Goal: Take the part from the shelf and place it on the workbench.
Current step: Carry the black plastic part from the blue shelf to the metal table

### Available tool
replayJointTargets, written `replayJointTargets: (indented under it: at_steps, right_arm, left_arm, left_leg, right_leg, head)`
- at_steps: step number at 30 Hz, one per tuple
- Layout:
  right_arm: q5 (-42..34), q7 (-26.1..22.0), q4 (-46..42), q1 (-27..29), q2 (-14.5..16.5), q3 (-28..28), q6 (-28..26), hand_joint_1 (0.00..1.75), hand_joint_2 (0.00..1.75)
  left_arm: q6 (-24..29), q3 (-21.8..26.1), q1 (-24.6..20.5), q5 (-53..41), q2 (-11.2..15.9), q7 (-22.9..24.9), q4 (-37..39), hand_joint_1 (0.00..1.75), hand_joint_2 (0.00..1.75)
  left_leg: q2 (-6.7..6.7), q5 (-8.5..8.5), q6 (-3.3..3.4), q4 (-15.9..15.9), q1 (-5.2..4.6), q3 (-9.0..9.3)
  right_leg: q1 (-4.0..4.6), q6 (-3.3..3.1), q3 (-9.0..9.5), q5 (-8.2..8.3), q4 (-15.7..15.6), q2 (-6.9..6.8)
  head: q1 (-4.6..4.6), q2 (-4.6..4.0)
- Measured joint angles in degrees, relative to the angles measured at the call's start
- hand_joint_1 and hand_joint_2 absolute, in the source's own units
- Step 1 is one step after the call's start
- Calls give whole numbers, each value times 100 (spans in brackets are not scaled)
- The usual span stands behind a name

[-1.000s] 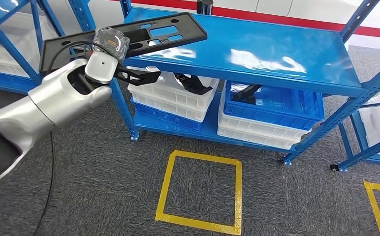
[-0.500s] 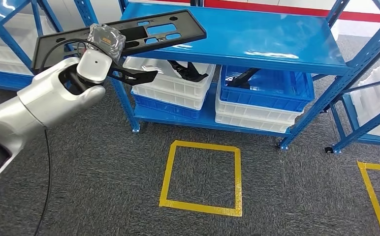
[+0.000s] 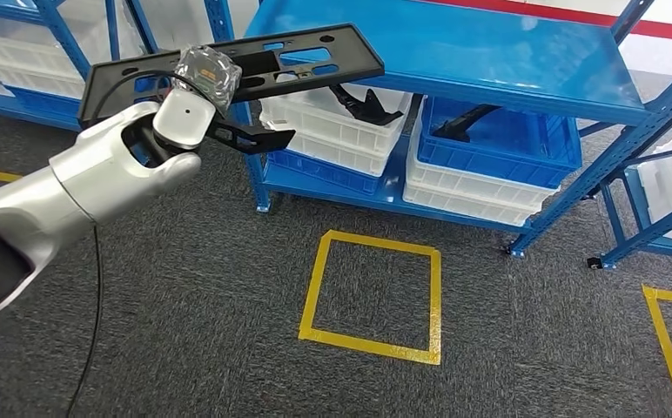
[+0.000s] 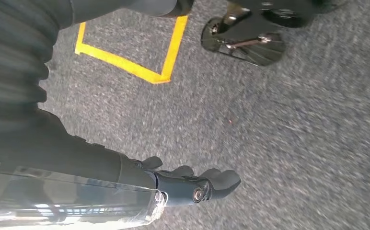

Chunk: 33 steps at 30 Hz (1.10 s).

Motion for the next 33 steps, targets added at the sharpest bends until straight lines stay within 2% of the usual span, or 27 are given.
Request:
replayJointTargets:
  at_steps: [1, 2, 3, 4, 5, 6, 7, 8, 10, 11, 12, 13, 14, 15, 16, 17, 18, 20, 22, 24, 25, 26, 27, 28, 29, 31, 33]
  right_arm:
    - [2, -1, -3, -14, -11, -4, -2, 0, 175]
    - [3, -1, -7, -33, -22, -13, -6, 0, 175]
    - [2, -1, -10, -49, -32, -24, -7, 0, 175]
    - [-1, -1, -13, -61, -31, -34, -4, 0, 175]
    - [-9, -1, -13, -62, -29, -43, 4, 0, 175]
    - [-24, -1, -12, -55, -29, -48, 19, 0, 175]
    - [-46, -4, -12, -48, -28, -54, 37, 0, 175]
    - [-73, -11, -13, -43, -26, -63, 60, 0, 175]
    - [-114, -24, -14, -34, -16, -89, 90, 0, 175]
    - [-122, -28, -14, -22, -8, -99, 96, 0, 175]
    - [-122, -28, -14, -9, 1, -108, 96, 0, 175]
    - [-121, -28, -14, 3, 6, -115, 95, 0, 175]
    - [-120, -28, -14, 10, 9, -122, 94, 0, 175]
    - [-119, -29, -14, 11, 8, -129, 92, 0, 175]
    - [-119, -30, -13, 9, 6, -134, 90, 0, 175]
    - [-119, -32, -11, 7, 4, -136, 87, 0, 175]
    - [-119, -34, -10, 6, 3, -138, 85, 0, 175]
    - [-119, -37, -10, 20, 1, -148, 81, 0, 175]
    - [-111, -38, -13, 33, 2, -169, 80, 0, 175]
    - [-98, -39, -15, 28, 6, -187, 80, 0, 175]
    - [-92, -39, -15, 26, 8, -191, 80, 0, 175]
    - [-88, -39, -14, 33, 8, -193, 81, 0, 175]
    - [-84, -39, -14, 44, 9, -194, 81, 0, 175]
    - [-84, -39, -14, 55, 9, -197, 81, 0, 175]
    - [-84, -40, -14, 63, 8, -202, 81, 0, 175]
    - [-86, -41, -14, 63, 6, -218, 79, 0, 175]
    - [-88, -42, -14, 61, 6, -230, 78, 0, 175]
  left_arm:
    - [2, 1, -4, 0, 2, 2, -8, 175, 175]
    - [6, -1, -8, 2, 4, 3, -14, 175, 175]
    - [11, -4, -11, 6, 6, 3, -20, 175, 175]
    - [19, -8, -10, 11, 5, 1, -24, 175, 175]
    - [29, -13, -8, 16, 3, -3, -26, 175, 175]
    - [44, -20, -7, 20, 1, -6, -28, 175, 175]
    - [62, -27, -7, 21, -2, -9, -29, 175, 175]
    - [81, -36, -11, 21, -2, -10, -29, 175, 175]
    - [111, -66, -13, 25, -3, -14, -29, 175, 175]
    - [121, -90, -8, 27, -5, -16, -29, 175, 175]
    - [127, -116, -3, 31, -7, -19, -29, 175, 175]
    - [131, -138, 1, 33, -8, -21, -29, 175, 175]
    - [132, -152, -2, 34, -9, -22, -29, 175, 175]
    - [134, -158, -7, 34, -9, -22, -30, 175, 175]
    - [138, -160, -11, 34, -11, -23, -32, 175, 175]
    - [144, -161, -12, 34, -13, -24, -33, 175, 175]
    - [150, -164, -11, 35, -14, -25, -34, 175, 175]
    - [162, -174, -13, 38, -19, -29, -33, 175, 175]
    - [174, -178, -31, 40, -31, -31, -35, 175, 175]
    - [187, -176, -49, 43, -38, -31, -38, 175, 175]
    - [191, -178, -53, 48, -38, -31, -37, 175, 175]
    - [194, -182, -54, 54, -38, -32, -37, 175, 175]
    - [195, -190, -54, 61, -39, -34, -36, 175, 175]
    - [195, -196, -56, 67, -40, -36, -36, 175, 175]
    - [195, -202, -63, 71, -43, -39, -37, 175, 175]
    - [195, -202, -94, 74, -44, -42, -43, 175, 175]
    - [194, -203, -126, 75, -43, -43, -50, 175, 175]
  left_leg:
    - [8, 66, -12, -28, -4, -26]
    - [22, 130, -31, -71, 9, -30]
    - [39, 200, -67, -133, 22, -23]
    - [60, 283, -103, -216, 38, -7]
    - [71, 334, -129, -278, 45, -3]
    - [74, 291, -150, -295, 42, -17]
    - [73, 135, -162, -219, 34, -50]
    - [68, -124, -169, -9, 29, -115]
    - [63, -627, -206, 671, 29, -269]
    - [64, -721, -230, 966, 32, -305]
    - [64, -704, -255, 1104, 36, -265]
    - [55, -617, -278, 1029, 44, -118]
    - [1, -518, -303, 733, 62, 149]
    - [-127, -505, -321, 362, 87, 446]
    - [-254, -499, -307, 65, 108, 668]
    - [-365, -535, -284, -137, 121, 810]
    - [-413, -578, -245, -190, 121, 839]
    - [-307, -559, -165, -192, 124, 815]
    - [-162, -522, -100, -205, 147, 802]
    - [-19, -500, -64, -208, 155, 783]
    - [52, -495, -58, -208, 155, 772]
    - [124, -491, -57, -207, 157, 763]
    - [196, -489, -58, -207, 159, 756]
    - [268, -487, -62, -206, 161, 755]
    - [339, -487, -69, -206, 163, 758]
    - [472, -490, -108, -212, 154, 764]
    - [594, -484, -176, -235, 132, 767]
  right_leg:
    - [56, -83, 289, -24, -397, -14]
    - [108, -144, 481, -54, -701, -27]
    - [144, -172, 567, -69, -888, -43]
    - [153, -181, 564, 0, -986, -49]
    - [151, -192, 555, 112, -1079, -41]
    - [140, -197, 545, 230, -1174, -30]
    - [123, -199, 524, 354, -1265, -16]
    - [104, -187, 486, 463, -1322, -1]
    - [87, -173, 341, 606, -1338, 43]
    - [75, -154, 259, 661, -1323, 72]
    - [61, -134, 176, 708, -1298, 107]
    - [41, -108, 94, 746, -1260, 150]
    - [19, -82, 13, 770, -1201, 197]
    - [0, -52, -75, 780, -1126, 245]
    - [-13, -24, -151, 782, -1047, 296]
    - [-20, 5, -215, 782, -970, 353]
    - [-25, 35, -265, 792, -922, 414]
    - [-30, 96, -320, 822, -881, 511]
    - [-36, 179, -423, 697, -700, 369]
    - [-78, 275, -675, 343, -100, 130]
    - [-114, 315, -834, 162, 285, 70]
    - [-146, 343, -946, 55, 579, 43]
    - [-173, 362, -973, 46, 699, 26]
    - [-193, 371, -888, 146, 589, 7]
    - [-203, 369, -705, 322, 273, -37]
    - [-167, 339, -292, 604, -516, -242]
    - [-110, 277, -138, 656, -879, -351]
  head:
    - [-13, 1]
    - [-21, 1]
    - [-24, 1]
    - [-17, 1]
    - [-7, 0]
    - [-5, 0]
    - [-11, 0]
    - [-18, 0]
    - [-38, 0]
    - [-44, 0]
    - [-51, 0]
    - [-58, 0]
    - [-69, 0]
    - [-87, 0]
    - [-107, 0]
    - [-126, 0]
    - [-137, 0]
    - [-148, 0]
    - [-121, 0]
    - [-73, 0]
    - [-52, 0]
    - [-43, 0]
    - [-33, 0]
    - [-23, 0]
    - [-17, 0]
    - [-6, 0]
    - [-9, 0]
